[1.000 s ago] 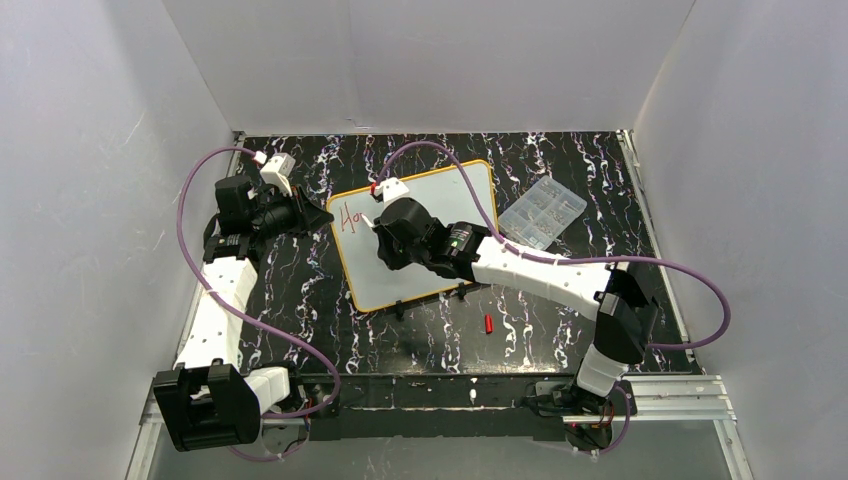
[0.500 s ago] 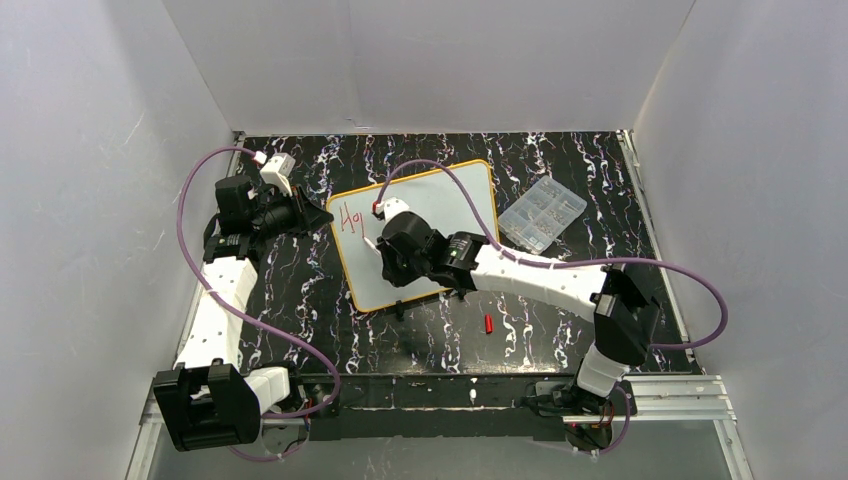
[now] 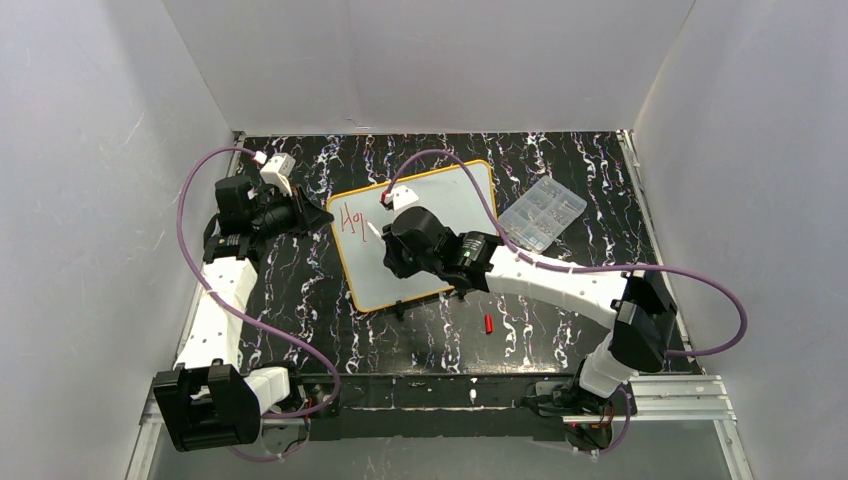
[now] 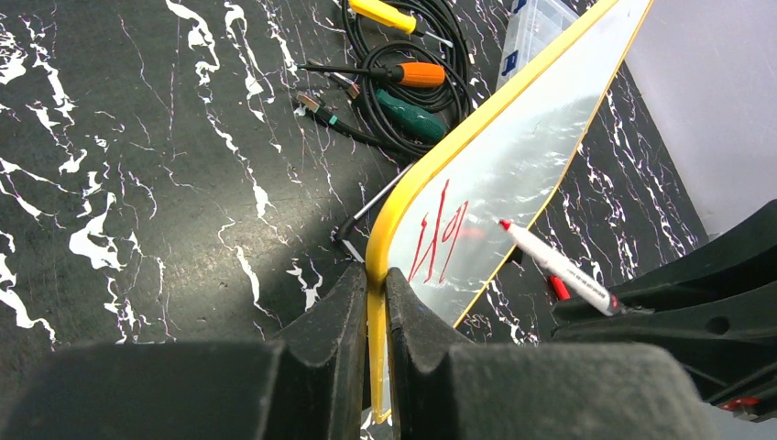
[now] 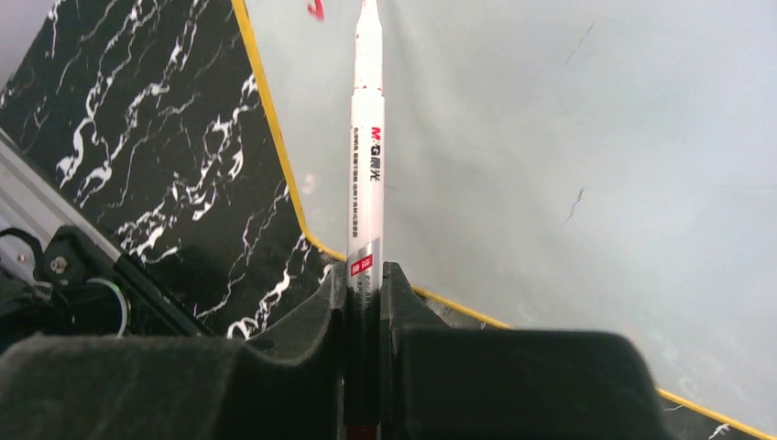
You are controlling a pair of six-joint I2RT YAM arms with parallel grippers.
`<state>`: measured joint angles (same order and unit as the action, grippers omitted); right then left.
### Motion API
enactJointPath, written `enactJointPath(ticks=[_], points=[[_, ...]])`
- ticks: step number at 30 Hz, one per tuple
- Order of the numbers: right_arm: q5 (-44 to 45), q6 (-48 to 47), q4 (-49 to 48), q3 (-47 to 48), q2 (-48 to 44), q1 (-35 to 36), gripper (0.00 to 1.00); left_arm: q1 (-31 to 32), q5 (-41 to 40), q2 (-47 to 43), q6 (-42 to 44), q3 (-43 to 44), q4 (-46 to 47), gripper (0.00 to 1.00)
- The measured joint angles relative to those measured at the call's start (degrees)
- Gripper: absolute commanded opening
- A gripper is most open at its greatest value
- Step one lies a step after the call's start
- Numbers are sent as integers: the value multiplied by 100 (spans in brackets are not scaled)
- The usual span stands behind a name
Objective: Write a sentence on the whiteboard
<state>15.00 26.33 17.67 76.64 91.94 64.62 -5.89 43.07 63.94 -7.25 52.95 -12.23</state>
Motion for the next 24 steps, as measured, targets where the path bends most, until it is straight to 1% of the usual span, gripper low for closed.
enactJointPath(ticks=[6, 24], points=[[293, -149, -72, 293, 48, -44, 1, 0, 4, 0, 0, 0, 0, 0], [286, -229, -114, 525, 492, -48, 1, 0, 0, 2, 2, 0, 0, 0]])
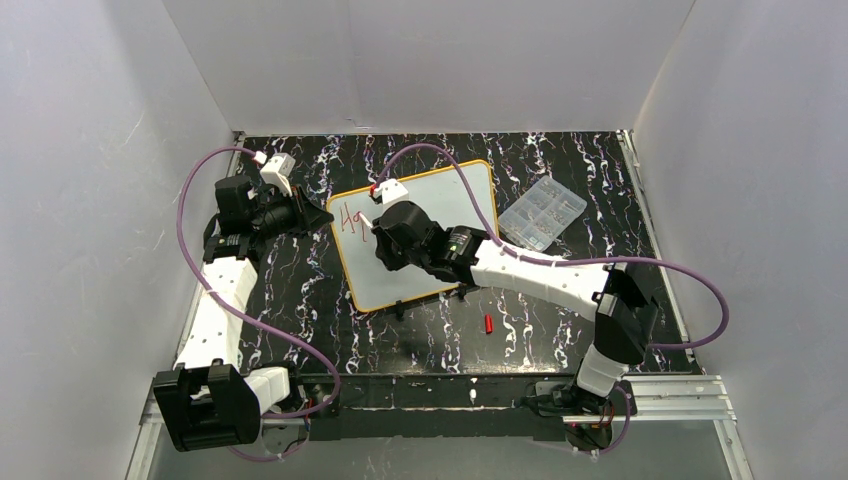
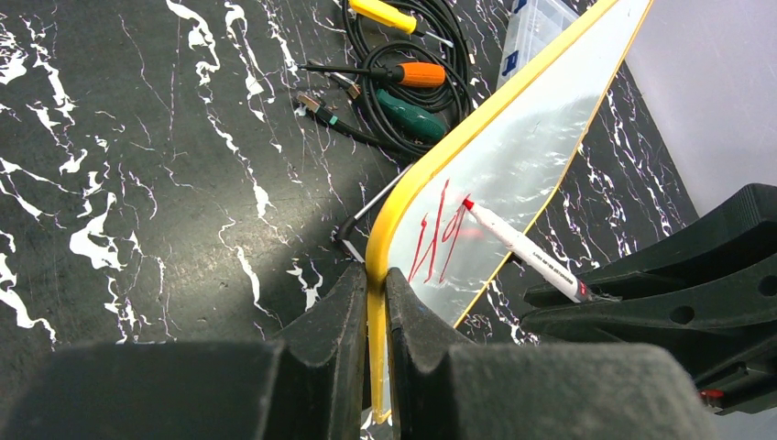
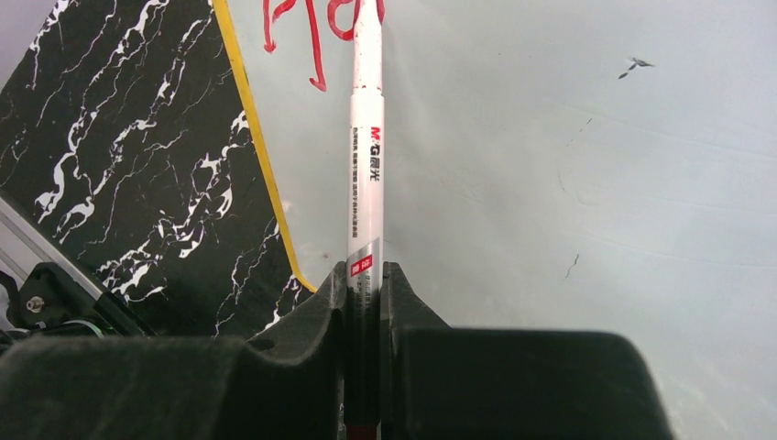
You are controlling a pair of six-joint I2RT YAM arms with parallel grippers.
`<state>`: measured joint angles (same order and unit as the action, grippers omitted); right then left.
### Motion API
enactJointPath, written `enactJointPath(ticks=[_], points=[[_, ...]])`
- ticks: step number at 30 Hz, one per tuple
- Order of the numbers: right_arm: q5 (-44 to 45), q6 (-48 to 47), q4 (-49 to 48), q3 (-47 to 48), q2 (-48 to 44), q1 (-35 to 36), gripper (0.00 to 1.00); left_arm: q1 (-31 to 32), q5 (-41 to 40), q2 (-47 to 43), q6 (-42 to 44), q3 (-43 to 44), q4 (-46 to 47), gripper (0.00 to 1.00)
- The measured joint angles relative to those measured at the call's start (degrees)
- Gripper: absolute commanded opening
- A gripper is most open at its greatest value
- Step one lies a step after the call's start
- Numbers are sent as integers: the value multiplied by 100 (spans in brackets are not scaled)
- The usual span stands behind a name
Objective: Write a sentence on the whiteboard
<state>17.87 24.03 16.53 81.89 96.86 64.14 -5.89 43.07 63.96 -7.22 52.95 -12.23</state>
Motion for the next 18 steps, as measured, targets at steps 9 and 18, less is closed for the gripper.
enactJointPath(ticks=[9, 18], points=[[68, 52, 37, 2, -2, 2, 1, 0, -2, -2, 0, 0, 0, 0], [160, 164, 85, -151, -105, 0, 1, 0, -4, -2, 0, 0, 0, 0]])
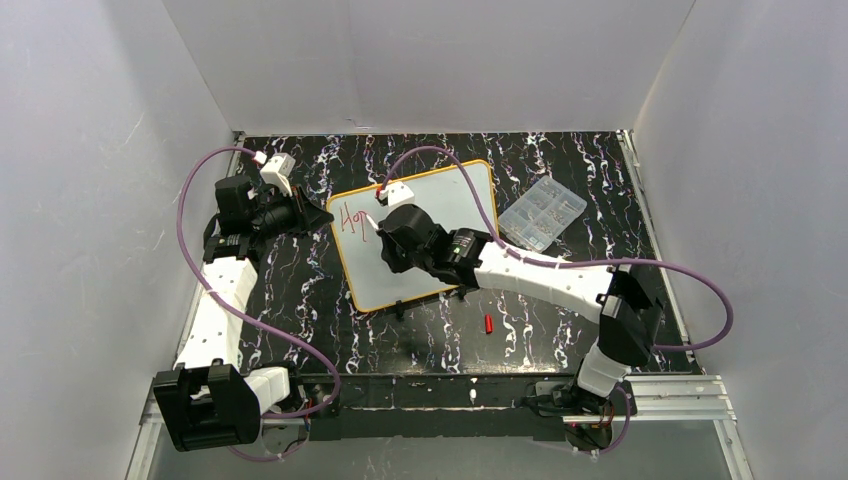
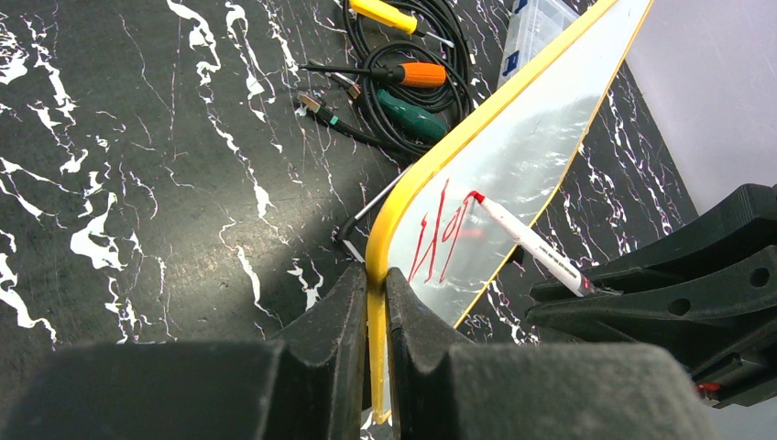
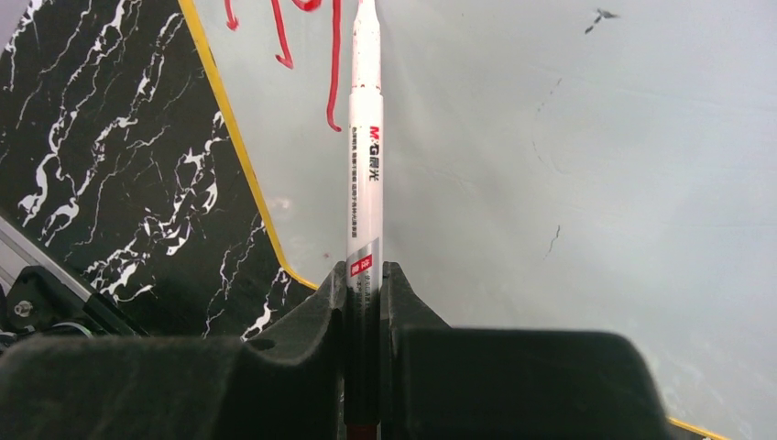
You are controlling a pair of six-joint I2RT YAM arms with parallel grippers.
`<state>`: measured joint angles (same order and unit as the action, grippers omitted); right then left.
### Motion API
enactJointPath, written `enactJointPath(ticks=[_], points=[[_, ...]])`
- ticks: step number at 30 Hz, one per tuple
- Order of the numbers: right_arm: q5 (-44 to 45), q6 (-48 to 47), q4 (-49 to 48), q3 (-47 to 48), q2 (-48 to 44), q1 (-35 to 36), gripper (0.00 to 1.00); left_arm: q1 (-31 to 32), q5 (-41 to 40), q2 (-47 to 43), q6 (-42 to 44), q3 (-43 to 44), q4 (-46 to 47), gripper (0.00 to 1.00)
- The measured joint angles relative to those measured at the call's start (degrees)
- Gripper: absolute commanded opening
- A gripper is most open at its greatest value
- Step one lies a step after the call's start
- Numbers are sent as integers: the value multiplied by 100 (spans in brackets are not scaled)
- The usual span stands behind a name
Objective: Write a sentence on the whiteboard
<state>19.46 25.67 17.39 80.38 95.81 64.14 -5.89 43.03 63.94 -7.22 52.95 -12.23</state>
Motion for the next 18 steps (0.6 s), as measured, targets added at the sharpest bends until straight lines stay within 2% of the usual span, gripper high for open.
enactJointPath(ticks=[18], points=[[-426, 92, 42, -188, -83, 0, 1, 0, 9, 0, 0, 0, 0, 0]])
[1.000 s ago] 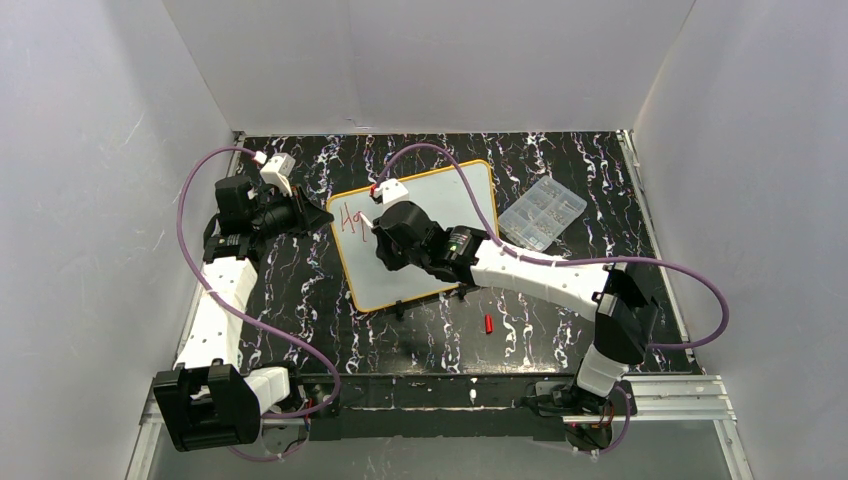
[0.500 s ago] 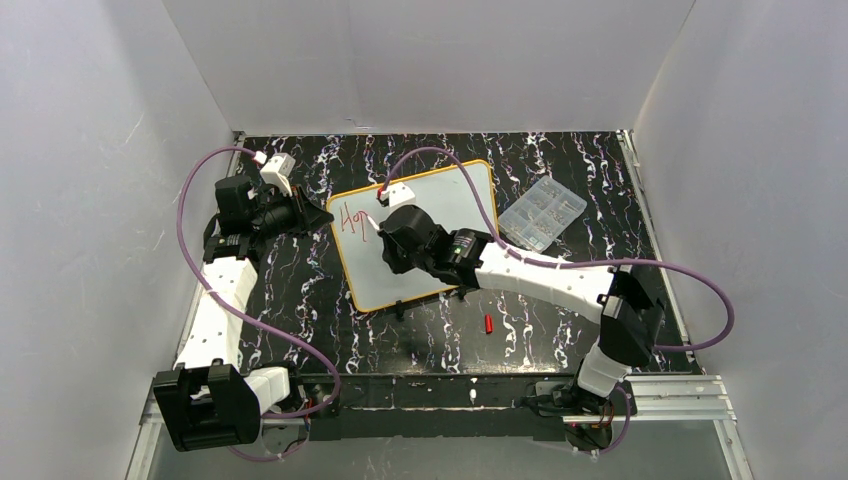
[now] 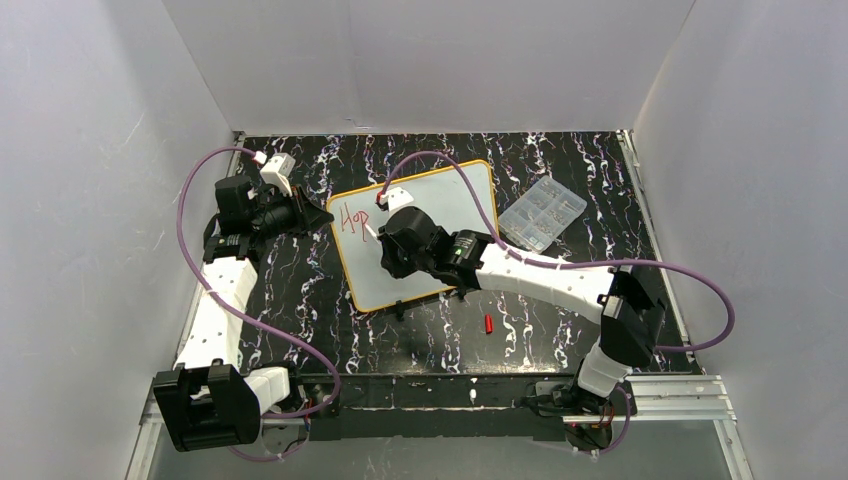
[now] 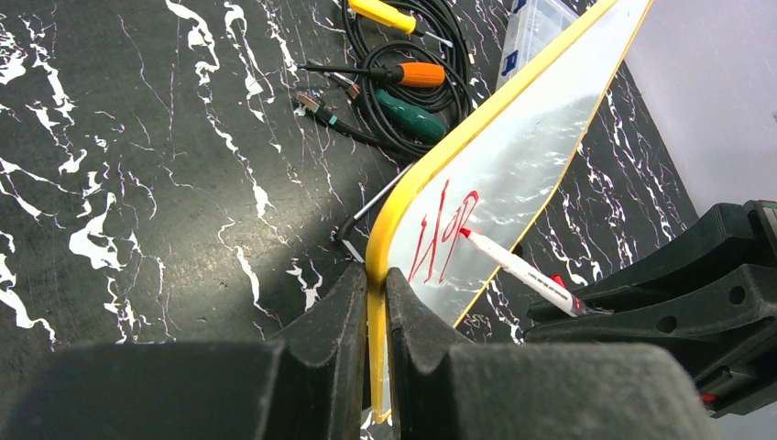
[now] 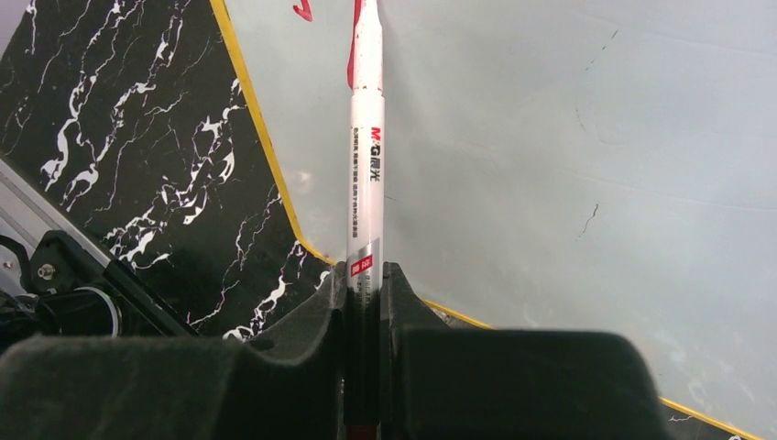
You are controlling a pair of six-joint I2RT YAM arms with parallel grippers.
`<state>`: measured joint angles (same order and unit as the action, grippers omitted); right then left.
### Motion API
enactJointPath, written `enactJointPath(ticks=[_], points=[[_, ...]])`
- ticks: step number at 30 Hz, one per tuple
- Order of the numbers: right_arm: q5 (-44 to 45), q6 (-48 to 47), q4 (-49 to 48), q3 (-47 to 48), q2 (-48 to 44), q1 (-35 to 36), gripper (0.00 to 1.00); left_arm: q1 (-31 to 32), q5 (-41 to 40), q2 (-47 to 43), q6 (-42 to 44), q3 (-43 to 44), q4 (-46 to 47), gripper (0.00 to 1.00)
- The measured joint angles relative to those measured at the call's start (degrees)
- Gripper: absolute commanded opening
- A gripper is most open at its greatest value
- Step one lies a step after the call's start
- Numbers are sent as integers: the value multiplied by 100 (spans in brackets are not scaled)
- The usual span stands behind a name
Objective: Write a sentence on the whiteboard
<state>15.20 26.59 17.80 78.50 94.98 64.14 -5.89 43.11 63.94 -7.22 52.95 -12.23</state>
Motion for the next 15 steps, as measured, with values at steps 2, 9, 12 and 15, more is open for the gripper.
enactJointPath(ticks=[2, 9, 12, 15], points=[[-9, -2, -7, -2, 0, 0, 1, 0, 0, 0, -2, 0, 0, 0], [186, -22, -162, -267, -186, 0, 1, 0, 2, 0, -2, 0, 0, 0], [323, -22, -170, -267, -197, 0, 1, 0, 9, 0, 0, 0, 0, 0], [382, -24, -173, -267, -195, 0, 1, 0, 7, 0, 0, 0, 0, 0]])
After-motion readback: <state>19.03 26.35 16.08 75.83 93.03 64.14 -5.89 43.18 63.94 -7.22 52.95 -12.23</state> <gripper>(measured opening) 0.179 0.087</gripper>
